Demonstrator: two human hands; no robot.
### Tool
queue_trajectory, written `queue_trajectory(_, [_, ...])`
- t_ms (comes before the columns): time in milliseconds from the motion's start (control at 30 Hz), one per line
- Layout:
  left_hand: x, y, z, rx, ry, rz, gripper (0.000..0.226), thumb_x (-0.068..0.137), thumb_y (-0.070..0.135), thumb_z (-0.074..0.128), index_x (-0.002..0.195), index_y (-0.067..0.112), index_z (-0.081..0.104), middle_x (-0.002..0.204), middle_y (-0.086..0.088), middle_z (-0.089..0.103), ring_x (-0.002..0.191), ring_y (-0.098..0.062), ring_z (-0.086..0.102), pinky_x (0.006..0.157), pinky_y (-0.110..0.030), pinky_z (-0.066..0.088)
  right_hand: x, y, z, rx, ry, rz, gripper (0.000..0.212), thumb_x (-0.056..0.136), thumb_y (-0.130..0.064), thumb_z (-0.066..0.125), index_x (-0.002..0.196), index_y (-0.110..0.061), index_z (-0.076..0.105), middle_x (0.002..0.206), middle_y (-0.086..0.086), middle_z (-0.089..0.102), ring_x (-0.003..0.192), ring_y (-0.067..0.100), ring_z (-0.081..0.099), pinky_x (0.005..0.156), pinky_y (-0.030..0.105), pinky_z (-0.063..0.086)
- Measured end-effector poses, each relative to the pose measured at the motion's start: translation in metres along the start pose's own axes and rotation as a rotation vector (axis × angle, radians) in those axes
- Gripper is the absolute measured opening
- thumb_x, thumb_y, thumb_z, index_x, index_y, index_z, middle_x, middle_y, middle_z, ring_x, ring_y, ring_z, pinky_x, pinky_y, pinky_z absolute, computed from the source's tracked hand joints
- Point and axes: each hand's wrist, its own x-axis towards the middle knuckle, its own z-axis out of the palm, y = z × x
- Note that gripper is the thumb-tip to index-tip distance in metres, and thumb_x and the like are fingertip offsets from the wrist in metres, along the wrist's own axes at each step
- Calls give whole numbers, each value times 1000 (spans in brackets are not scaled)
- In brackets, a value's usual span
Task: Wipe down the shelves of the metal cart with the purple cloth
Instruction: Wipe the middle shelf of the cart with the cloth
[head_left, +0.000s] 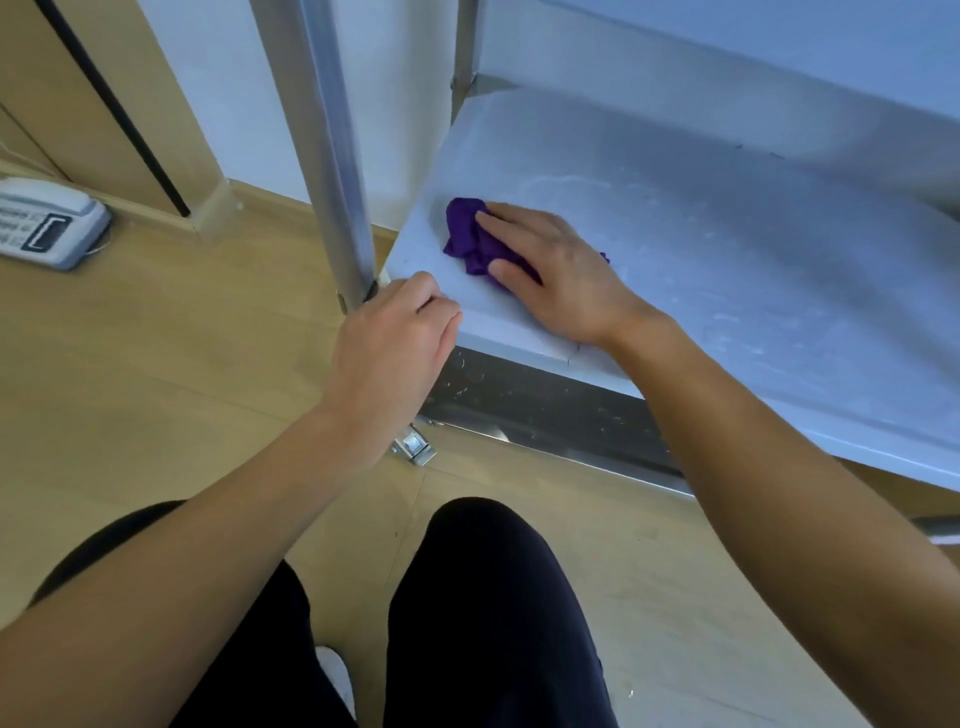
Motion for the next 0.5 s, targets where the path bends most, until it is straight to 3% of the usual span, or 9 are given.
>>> queue_trajectory(67, [1, 3, -2, 4, -43, -24, 24, 95, 18, 50, 85, 10, 71, 84, -2, 61, 74, -21, 59, 56, -36, 51, -5, 1, -5, 55, -40, -88, 43, 99, -26, 49, 139, -13, 52, 147, 7, 47, 130, 28, 45, 113, 32, 29])
queue_trajectory(233, [4, 2, -12, 5, -140, 14, 38, 92, 25, 38, 85, 8, 71, 84, -3, 60, 69, -25, 57, 56, -40, 52, -8, -11, -1, 44, -58, -210, 41, 97, -37, 54, 135, -21, 58, 141, -1, 50, 117, 23, 46, 106, 28, 32])
queue_trajectory(300, [3, 0, -11, 17, -166, 20, 40, 94, 26, 35, 94, 6, 70, 89, -4, 59, 74, -26, 59, 60, -41, 53, -1, -12, 5, 18, -35, -190, 44, 97, -40, 51, 137, -22, 56, 142, -2, 49, 120, 24, 45, 107, 34, 35])
queue_trajectory(400, [-5, -2, -9, 24, -193, -5, 24, 98, 15, 45, 103, 2, 65, 95, -7, 57, 78, -26, 57, 63, -44, 52, 21, -6, 17, -40, 4, -98, 51, 95, -46, 44, 139, -22, 53, 143, -2, 49, 125, 27, 44, 104, 47, 39])
queue_trajectory(500, [-5, -2, -11, 12, -206, -8, 15, 93, 4, 55, 104, 4, 65, 98, -6, 58, 78, -25, 58, 63, -44, 53, 46, 3, 21, -46, 57, 23, 48, 96, -38, 47, 140, -20, 51, 146, -1, 48, 130, 27, 44, 105, 46, 40])
